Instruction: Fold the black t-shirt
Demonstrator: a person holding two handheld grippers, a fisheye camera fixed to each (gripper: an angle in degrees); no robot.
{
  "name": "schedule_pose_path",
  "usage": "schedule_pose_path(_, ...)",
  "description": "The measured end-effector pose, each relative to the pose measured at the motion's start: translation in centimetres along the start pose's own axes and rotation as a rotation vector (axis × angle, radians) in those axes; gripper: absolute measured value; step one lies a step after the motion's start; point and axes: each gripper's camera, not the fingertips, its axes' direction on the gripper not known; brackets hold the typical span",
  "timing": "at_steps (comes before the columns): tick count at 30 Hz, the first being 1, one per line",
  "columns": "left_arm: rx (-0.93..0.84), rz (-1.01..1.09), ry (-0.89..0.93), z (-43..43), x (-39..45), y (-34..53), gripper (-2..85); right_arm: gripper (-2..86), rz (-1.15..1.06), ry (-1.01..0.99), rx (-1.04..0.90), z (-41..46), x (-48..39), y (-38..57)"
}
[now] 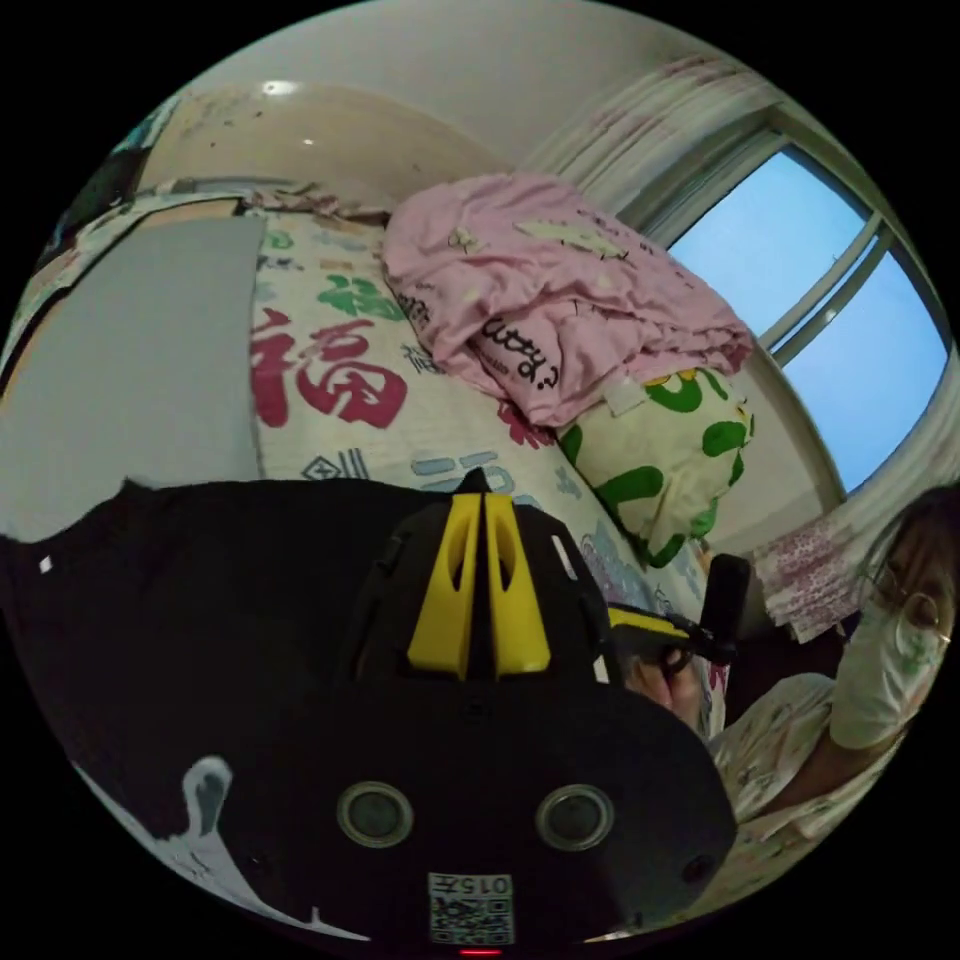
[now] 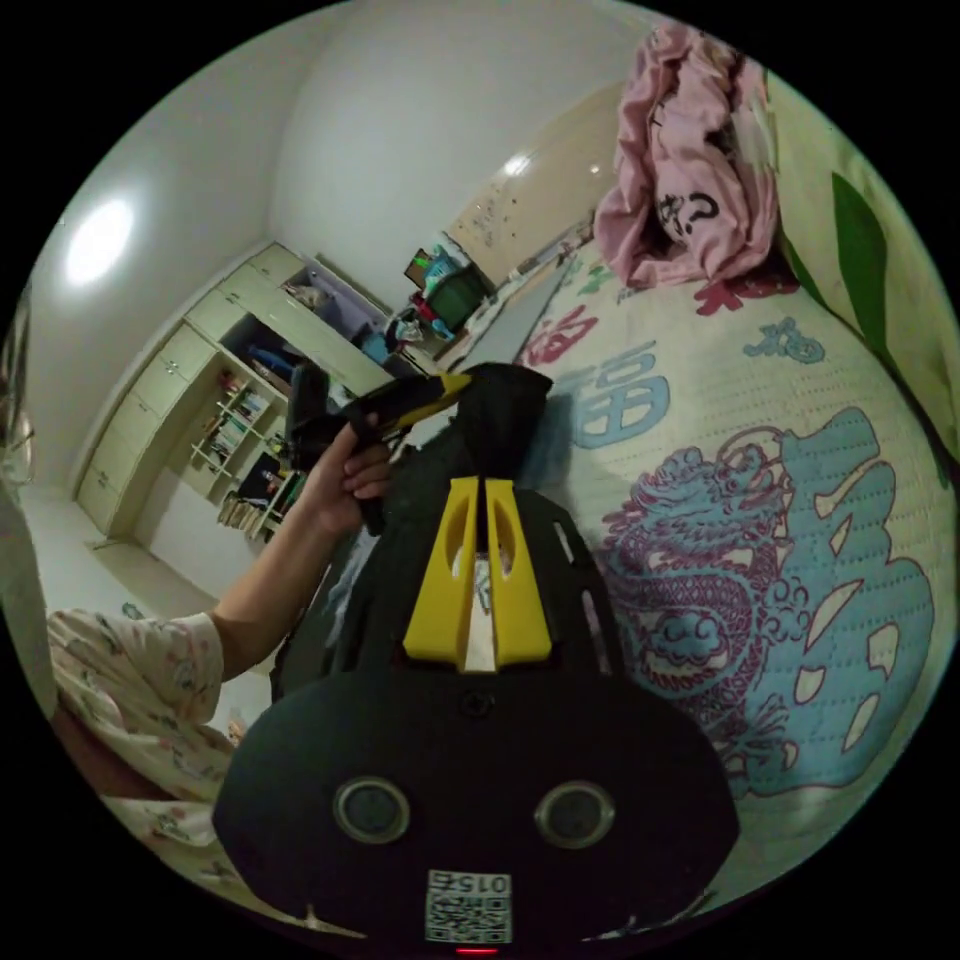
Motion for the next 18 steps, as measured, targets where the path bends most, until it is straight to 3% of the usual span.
schedule_pose_path(4, 0.108, 0.039, -0.051, -8.2, 1.6, 3.2, -0.8, 0.0, -0.154, -0.148, 0.015, -0.5, -3.6, 1.3)
schedule_pose_path(6, 0.126, 0.128, -0.233, -12.4, 4.0, 6.4, -0.8, 0.0, -0.225, -0.2, -0.026, 0.5, -5.8, 1.9)
schedule_pose_path(10, 0.19, 0.063, -0.374, -18.5, 4.3, 12.2, -0.8, 0.2, -0.375, -0.243, -0.175, 4.5, -11.7, 4.2)
schedule_pose_path(16, 0.134, -0.092, -0.552, -21.8, 2.0, 20.5, -0.4, 3.0, -0.601, -0.121, -0.398, 9.1, -16.6, 8.9)
schedule_pose_path(18, 0.099, -0.173, -0.581, -21.4, 1.0, 22.6, 0.7, 5.5, -0.618, -0.062, -0.362, 8.1, -16.3, 9.4)
